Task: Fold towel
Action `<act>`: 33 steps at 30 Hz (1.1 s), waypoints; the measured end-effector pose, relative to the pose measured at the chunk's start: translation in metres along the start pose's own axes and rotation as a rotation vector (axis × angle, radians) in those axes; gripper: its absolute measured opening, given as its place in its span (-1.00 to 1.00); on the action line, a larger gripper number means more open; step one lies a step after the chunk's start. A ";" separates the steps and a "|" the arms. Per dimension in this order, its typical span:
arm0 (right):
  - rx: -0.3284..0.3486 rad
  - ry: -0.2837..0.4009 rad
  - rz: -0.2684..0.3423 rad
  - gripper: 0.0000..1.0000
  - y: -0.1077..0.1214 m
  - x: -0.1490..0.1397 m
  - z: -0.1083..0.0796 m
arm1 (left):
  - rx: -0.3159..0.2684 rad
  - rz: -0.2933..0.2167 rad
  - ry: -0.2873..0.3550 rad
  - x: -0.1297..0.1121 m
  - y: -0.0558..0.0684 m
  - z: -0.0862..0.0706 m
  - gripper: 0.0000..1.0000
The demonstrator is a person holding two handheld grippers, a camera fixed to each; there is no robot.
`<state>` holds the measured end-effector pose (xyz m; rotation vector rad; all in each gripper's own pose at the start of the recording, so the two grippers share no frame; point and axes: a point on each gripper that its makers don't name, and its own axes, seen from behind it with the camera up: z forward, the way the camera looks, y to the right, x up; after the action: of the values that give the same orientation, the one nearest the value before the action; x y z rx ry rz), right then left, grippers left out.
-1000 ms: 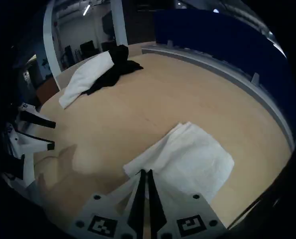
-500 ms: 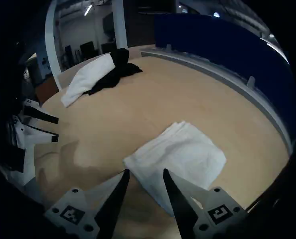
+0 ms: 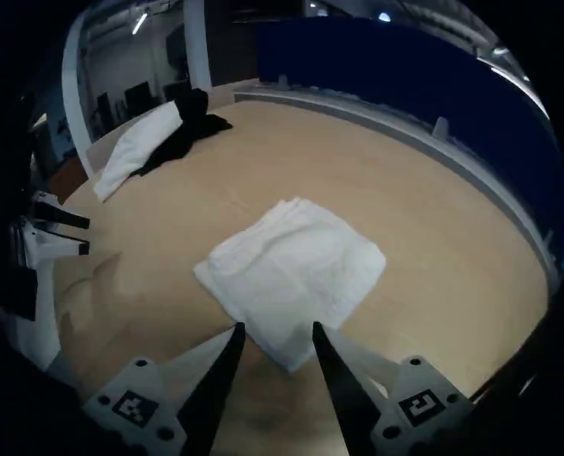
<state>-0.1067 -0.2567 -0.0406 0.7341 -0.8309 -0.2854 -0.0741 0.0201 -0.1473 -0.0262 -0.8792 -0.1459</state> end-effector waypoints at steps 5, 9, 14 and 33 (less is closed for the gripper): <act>-0.016 -0.027 0.007 0.36 0.009 -0.015 -0.003 | -0.001 0.005 0.001 0.002 0.001 0.001 0.90; -0.021 -0.040 0.003 0.36 0.011 -0.021 -0.002 | -0.002 0.004 0.001 0.002 0.003 0.002 0.90; -0.028 -0.058 0.004 0.16 0.012 -0.028 0.001 | -0.004 0.006 0.001 0.002 0.004 0.002 0.90; -0.046 -0.055 -0.019 -0.93 0.013 -0.031 0.000 | -0.004 0.010 0.001 0.000 0.002 -0.001 0.90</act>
<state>-0.1276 -0.2320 -0.0487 0.6943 -0.8676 -0.3420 -0.0729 0.0224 -0.1479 -0.0341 -0.8774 -0.1388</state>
